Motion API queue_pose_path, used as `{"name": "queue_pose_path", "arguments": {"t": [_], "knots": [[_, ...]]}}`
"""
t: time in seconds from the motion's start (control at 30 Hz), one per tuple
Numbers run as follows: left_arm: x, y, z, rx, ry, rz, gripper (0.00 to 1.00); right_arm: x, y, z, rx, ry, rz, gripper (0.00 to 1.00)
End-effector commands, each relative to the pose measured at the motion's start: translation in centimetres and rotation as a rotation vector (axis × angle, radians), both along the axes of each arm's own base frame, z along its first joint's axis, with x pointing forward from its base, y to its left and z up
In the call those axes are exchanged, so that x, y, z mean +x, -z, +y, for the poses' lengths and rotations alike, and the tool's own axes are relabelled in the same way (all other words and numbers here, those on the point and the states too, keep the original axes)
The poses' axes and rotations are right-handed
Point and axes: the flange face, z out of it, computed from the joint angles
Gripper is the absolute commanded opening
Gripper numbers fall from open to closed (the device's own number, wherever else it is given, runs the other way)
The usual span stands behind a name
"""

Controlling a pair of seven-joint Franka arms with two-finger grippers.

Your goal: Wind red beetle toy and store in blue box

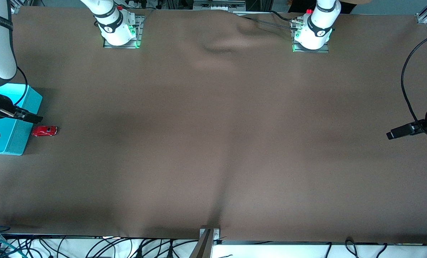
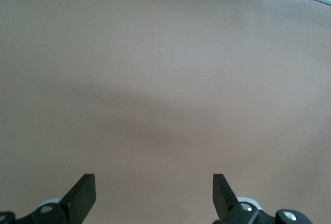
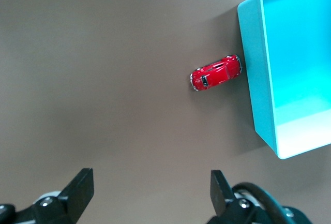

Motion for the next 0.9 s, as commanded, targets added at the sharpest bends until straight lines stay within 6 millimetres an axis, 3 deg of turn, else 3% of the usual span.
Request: {"name": "queue_pose_path", "arguments": {"t": [0.0,0.17,0.47,0.87], "knots": [[-0.5,-1.3,-0.7,0.017,0.064,0.003,1.00,-1.0,2.3,-0.7,-0.017,0.067,-0.050,1.00],[-0.6,-1.6,-1.0,0.015,0.077,0.000,1.00,-1.5,4.8,-1.7,-0.031,0.127,-0.089,1.00],[-0.9,-2.4,-1.9,-0.003,0.092,-0.013,1.00,-2.3,9.1,-5.6,-0.045,0.240,-0.128,1.00],[-0.9,-2.5,-2.4,-0.002,0.099,-0.015,1.00,-2.2,13.3,-7.2,-0.084,0.441,-0.168,1.00]]}}
